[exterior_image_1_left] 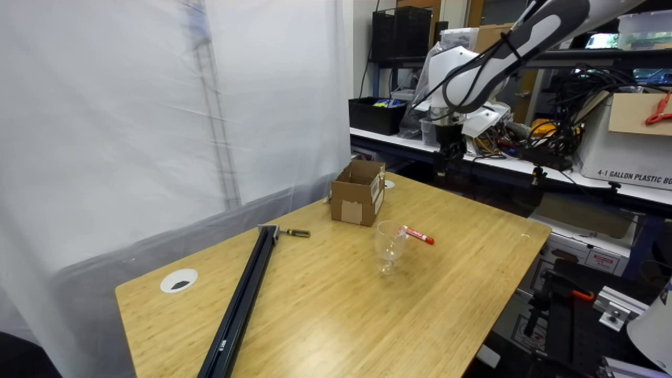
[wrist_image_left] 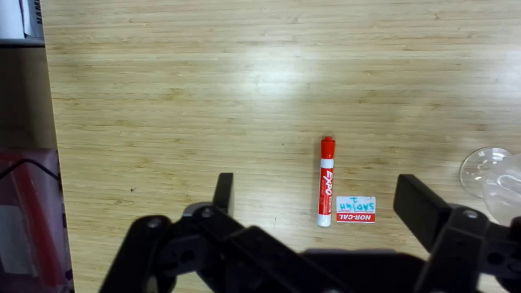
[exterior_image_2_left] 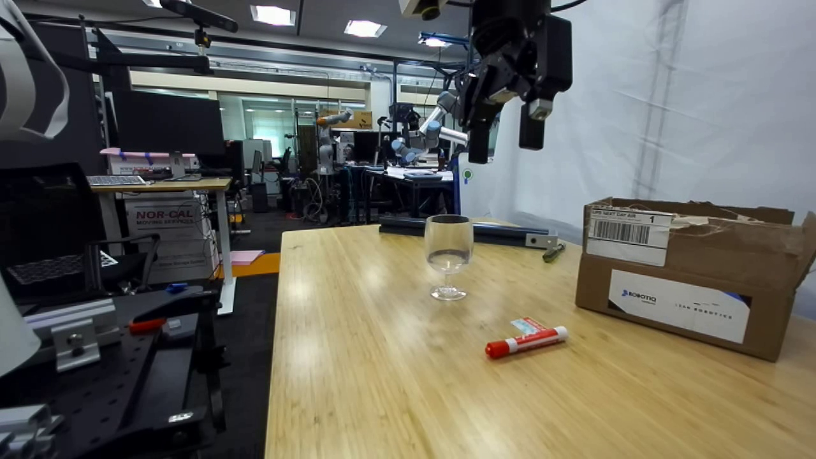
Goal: Get the marker from the table and put it inside the wine glass
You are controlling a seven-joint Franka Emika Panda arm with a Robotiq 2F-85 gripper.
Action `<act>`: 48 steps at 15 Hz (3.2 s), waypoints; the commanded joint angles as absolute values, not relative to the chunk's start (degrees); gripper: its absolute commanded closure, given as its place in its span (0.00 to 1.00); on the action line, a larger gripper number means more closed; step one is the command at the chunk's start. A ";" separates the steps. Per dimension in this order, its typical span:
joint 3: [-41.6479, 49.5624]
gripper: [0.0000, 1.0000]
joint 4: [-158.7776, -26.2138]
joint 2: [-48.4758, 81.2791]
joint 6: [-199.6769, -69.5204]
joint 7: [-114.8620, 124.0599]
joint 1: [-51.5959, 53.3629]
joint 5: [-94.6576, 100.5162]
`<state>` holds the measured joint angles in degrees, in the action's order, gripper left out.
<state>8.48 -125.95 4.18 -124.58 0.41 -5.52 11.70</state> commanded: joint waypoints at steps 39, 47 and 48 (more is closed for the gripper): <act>3.47 0.00 -80.99 52.44 -106.56 -10.47 -10.06 1.27; 3.60 0.00 -80.53 53.29 -109.40 -10.14 -9.88 1.46; 3.81 0.00 -80.82 53.33 -110.59 -9.65 -9.67 1.65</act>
<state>3.65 -81.37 52.91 -108.64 -9.92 -9.82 0.78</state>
